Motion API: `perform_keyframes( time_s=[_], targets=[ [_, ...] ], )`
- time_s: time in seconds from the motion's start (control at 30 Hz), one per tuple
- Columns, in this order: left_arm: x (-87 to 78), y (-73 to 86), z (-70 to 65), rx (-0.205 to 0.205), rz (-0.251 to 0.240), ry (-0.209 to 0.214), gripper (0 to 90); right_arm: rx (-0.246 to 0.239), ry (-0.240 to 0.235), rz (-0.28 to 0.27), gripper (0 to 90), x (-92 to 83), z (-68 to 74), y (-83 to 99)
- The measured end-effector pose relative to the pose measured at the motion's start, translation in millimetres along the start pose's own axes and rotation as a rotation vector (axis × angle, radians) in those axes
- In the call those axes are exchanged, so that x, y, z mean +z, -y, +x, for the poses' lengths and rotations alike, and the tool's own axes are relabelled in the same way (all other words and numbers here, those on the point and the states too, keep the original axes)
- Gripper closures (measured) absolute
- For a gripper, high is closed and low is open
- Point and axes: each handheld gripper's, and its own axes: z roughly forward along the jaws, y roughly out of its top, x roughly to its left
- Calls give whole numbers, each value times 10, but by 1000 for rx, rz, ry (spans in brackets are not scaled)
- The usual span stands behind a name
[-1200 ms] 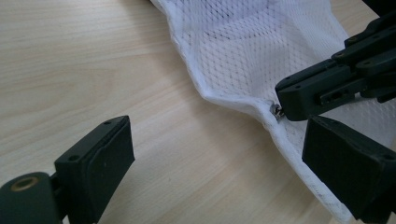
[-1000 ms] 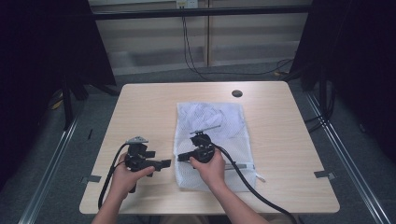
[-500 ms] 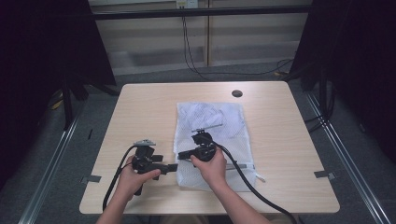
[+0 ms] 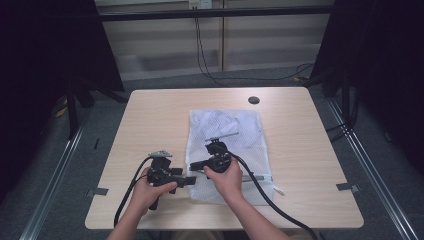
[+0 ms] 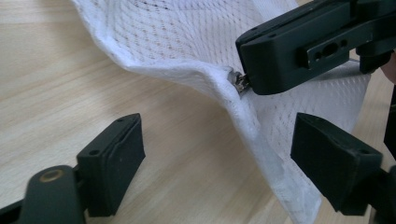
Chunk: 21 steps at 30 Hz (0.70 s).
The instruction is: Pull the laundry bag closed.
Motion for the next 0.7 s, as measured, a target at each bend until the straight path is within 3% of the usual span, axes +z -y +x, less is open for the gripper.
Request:
perform_keyframes(
  time_s=[0.23, 0.33, 0.37, 0.5, 0.57, 0.6, 0.7],
  targets=[
    [49, 6, -13, 6, -8, 50, 298, -7, -2, -4, 868, 8, 9, 2],
    [55, 0, -21, 16, -6, 50, 338, -8, -5, -1, 868, 15, 16, 5],
    [62, -5, -26, 8, -25, 54, 343, -9, -7, -2, 868, 17, 18, 6],
    [65, -9, -23, -5, -22, 66, 370, -8, -8, -6, 868, 10, 28, 7],
    [74, -5, -22, -31, -11, 81, 379, -8, -9, -7, 868, 8, 30, 7],
    [75, -8, -23, -45, -13, 101, 460, -7, -10, -8, 868, 2, 34, 7],
    [81, -15, -29, -55, -16, 107, 492, -7, -13, -11, 868, -3, 37, 8]
  ],
)
